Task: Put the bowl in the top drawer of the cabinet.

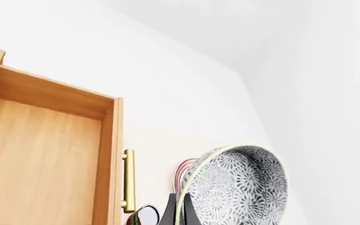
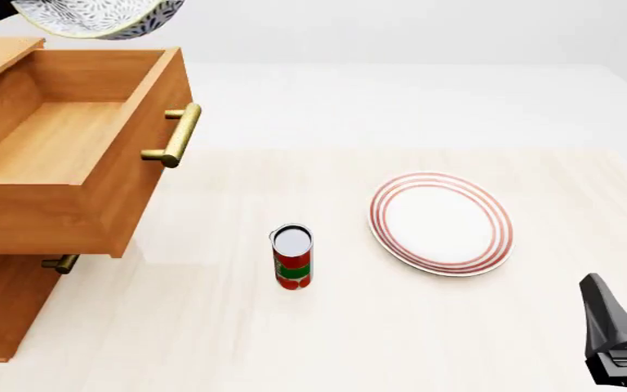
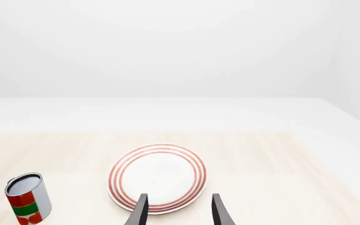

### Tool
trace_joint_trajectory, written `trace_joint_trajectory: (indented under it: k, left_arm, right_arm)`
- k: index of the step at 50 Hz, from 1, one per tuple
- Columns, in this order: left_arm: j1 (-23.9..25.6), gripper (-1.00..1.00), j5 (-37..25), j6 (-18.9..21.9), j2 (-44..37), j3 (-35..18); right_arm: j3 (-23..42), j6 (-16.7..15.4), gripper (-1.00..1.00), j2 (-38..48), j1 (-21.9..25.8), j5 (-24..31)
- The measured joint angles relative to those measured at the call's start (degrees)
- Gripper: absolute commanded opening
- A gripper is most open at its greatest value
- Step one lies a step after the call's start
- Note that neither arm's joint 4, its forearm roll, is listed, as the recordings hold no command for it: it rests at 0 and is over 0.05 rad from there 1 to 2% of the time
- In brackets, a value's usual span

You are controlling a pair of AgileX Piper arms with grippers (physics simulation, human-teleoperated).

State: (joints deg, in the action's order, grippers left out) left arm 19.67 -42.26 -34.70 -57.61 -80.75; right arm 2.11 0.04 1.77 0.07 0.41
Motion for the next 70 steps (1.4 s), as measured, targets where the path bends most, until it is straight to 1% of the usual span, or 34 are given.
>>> trace_joint_trajectory:
  k: [17, 45, 57, 70]
  left_arm:
    - [-5.1, -1.0, -1.3, 1.1, -0.1, -1.3]
    - [-13.8, -1.0, -4.0, 3.7, -3.0, -3.7]
    - [-16.9, -1.0, -5.2, 5.3, -4.7, -5.3]
    - [-19.8, -1.0, -5.9, 6.7, -6.4, -5.5]
  right_arm:
    - [0.0, 0.0, 1.0, 0.0, 0.0, 0.0]
    - [0.0, 0.0, 1.0, 0.0, 0.0, 0.0]
    - [0.0, 0.0, 1.0, 0.0, 0.0, 0.0]
    - [0.0, 0.0, 1.0, 0.0, 0.0, 0.0]
